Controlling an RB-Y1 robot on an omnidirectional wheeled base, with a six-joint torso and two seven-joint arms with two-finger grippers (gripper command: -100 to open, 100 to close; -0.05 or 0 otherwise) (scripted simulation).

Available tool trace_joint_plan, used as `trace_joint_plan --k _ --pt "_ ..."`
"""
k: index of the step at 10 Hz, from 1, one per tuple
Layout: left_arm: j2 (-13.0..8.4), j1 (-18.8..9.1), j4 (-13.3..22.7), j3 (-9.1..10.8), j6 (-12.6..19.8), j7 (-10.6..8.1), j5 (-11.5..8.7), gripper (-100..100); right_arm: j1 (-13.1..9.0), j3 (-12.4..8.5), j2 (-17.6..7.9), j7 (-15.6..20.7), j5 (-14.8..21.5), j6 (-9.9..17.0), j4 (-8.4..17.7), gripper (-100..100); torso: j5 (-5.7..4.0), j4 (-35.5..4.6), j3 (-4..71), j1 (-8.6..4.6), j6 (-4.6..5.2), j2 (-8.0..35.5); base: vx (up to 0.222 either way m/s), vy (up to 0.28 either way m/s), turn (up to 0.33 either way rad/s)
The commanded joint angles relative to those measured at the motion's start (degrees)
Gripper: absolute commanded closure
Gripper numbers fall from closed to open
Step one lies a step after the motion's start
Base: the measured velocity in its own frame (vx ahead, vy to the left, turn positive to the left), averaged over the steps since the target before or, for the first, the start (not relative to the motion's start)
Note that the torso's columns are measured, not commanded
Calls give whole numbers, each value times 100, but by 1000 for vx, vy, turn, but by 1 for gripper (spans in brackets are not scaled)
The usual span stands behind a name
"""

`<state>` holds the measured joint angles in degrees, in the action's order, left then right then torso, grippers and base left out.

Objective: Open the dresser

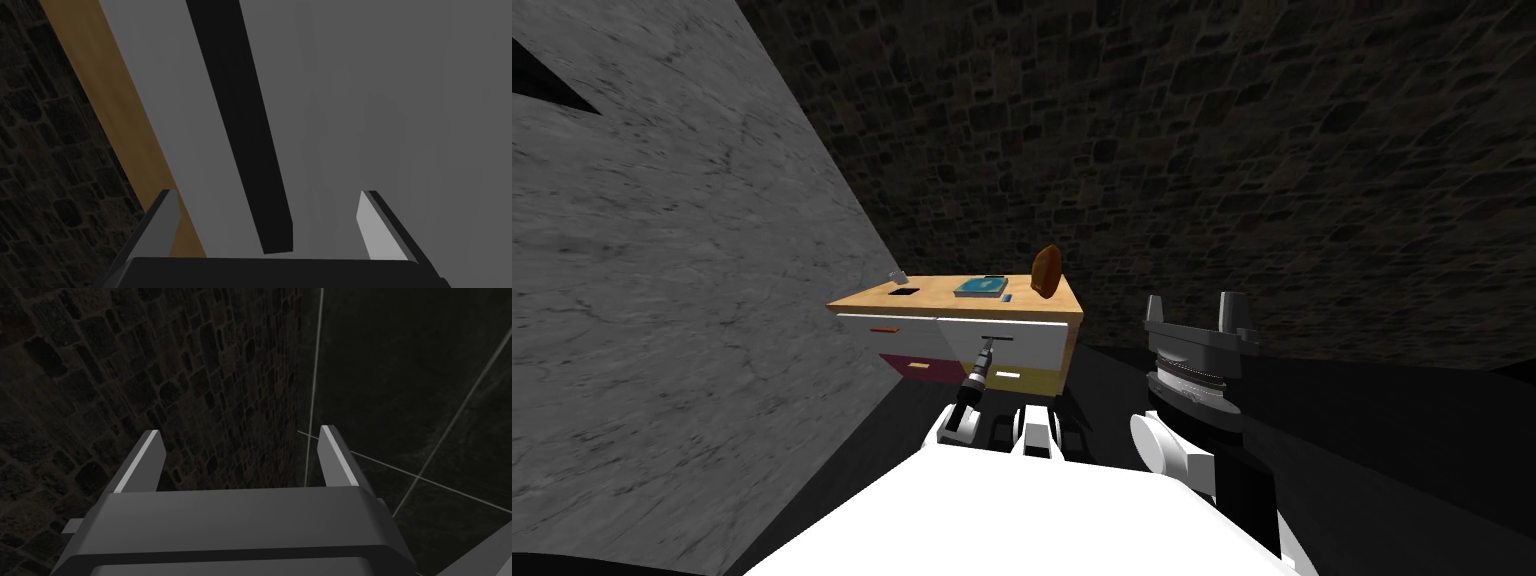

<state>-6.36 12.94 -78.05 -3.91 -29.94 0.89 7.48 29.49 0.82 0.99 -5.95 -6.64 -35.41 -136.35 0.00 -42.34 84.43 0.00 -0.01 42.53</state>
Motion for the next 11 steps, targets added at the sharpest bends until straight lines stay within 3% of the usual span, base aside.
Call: trace_joint_plan --k 1,2,7,8,11 --pt "-27 -38 -64 11 81 -21 -9 -100 0 0 0 0 0 0 0 0 -1 -4 -4 -3 2 1 50 -6 -6" --pt "-30 -45 -74 13 107 -28 -10 100 -1 0 0 0 0 0 0 0 0 -1 -2 -1 0 1 10 -1 2" --pt "-79 96 -283 -53 171 -79 9 100 -4 1 0 0 0 1 2 0 1 2 7 2 1 -14 -164 10 18" --pt "-44 55 -185 -30 148 -70 -9 -100 -3 0 0 0 0 1 1 0 -1 13 32 -4 2 -58 83 1 -22" --pt "5 -19 -33 7 106 -53 -37 -100 2 0 0 0 0 0 -1 0 -2 18 41 -7 1 -68 173 -23 -12"
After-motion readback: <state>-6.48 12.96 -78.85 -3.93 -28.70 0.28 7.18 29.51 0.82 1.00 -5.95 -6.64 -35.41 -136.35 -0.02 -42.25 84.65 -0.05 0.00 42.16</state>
